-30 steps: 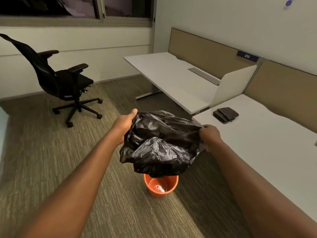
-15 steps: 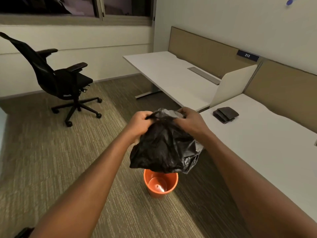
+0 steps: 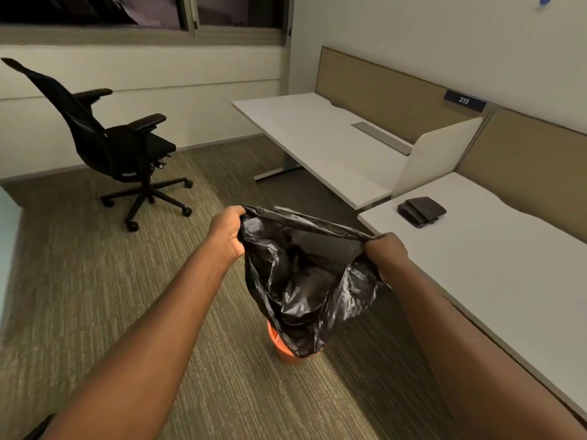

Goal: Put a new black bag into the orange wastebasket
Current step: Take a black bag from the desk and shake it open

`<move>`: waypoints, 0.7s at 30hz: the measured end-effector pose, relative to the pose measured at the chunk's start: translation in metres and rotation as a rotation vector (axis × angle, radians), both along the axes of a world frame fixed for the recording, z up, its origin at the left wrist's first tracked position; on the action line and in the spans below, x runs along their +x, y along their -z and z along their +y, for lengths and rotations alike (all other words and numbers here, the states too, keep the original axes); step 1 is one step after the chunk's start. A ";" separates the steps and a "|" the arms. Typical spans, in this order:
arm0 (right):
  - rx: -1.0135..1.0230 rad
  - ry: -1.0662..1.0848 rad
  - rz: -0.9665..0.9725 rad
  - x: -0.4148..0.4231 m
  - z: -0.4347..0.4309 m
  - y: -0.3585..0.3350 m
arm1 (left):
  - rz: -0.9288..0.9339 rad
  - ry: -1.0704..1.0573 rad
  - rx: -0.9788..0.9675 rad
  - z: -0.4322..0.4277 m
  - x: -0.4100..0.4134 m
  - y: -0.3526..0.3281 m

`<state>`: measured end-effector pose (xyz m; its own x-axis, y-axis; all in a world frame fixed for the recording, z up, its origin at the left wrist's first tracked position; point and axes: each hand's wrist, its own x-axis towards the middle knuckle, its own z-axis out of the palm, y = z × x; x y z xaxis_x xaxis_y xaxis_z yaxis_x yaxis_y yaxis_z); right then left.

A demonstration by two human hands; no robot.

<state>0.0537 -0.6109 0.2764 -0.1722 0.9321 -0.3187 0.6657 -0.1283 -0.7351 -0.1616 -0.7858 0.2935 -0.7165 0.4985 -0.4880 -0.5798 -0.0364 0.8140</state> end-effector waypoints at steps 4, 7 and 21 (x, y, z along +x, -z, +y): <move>-0.494 0.152 0.452 -0.006 -0.004 -0.021 | 0.021 0.042 -0.003 -0.001 0.004 -0.004; -0.618 0.050 0.594 -0.012 -0.006 -0.044 | 0.045 0.130 -0.003 0.000 0.004 -0.014; 1.091 -0.289 0.577 -0.011 -0.052 -0.145 | 1.367 -0.158 0.402 0.005 0.041 -0.128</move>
